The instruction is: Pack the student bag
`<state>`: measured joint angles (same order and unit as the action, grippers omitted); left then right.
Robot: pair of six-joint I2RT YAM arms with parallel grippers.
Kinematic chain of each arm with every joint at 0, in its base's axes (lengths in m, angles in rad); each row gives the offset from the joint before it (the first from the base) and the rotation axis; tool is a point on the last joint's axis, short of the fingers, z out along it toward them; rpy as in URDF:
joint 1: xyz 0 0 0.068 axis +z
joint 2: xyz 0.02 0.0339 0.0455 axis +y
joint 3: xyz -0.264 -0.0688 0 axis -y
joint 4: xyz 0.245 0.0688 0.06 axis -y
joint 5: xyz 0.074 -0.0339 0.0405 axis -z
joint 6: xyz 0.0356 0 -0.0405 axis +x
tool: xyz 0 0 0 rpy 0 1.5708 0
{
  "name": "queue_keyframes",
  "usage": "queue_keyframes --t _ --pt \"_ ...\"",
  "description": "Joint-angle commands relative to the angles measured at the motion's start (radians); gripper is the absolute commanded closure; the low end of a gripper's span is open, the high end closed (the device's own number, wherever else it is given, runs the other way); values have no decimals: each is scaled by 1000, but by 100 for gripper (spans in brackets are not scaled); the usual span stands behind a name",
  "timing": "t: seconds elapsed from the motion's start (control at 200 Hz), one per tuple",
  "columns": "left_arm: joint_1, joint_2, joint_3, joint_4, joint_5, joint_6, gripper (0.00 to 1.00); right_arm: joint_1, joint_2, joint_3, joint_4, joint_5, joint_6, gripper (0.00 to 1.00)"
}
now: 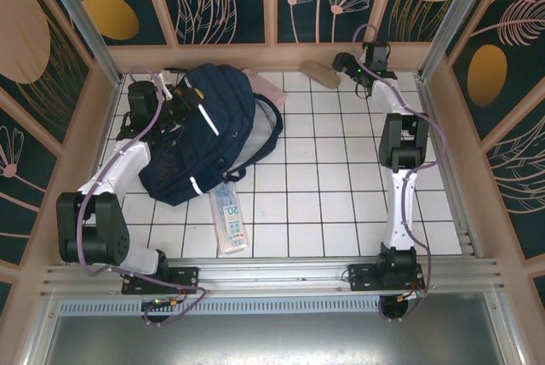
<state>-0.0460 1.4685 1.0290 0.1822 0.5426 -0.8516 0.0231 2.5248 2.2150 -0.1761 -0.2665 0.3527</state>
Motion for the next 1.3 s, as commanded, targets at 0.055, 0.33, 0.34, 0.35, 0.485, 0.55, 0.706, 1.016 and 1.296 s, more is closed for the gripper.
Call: queue_keyframes --t 0.055,0.33,0.34,0.35,0.485,0.55,0.706,1.016,1.296 --pt "6 -25 11 80 17 -10 100 -28 139 165 -14 -242 89 5" --pt "6 1 13 98 32 -24 100 -28 302 306 77 -394 227 7" --pt "6 1 12 100 32 -24 100 -27 304 307 78 -398 227 7" --pt "6 1 11 101 33 -25 100 -25 307 307 81 -401 230 7" --pt "6 2 11 108 36 -27 100 -6 321 309 71 -418 204 7" --pt "6 1 9 113 37 -30 100 5 321 304 48 -421 181 7" --pt "6 -5 5 122 43 -37 100 43 291 292 -54 -352 76 8" --pt "6 -18 17 105 34 -23 100 146 224 287 -261 69 -236 7" --pt "6 -8 19 104 39 -30 100 197 234 261 -266 194 -344 15"
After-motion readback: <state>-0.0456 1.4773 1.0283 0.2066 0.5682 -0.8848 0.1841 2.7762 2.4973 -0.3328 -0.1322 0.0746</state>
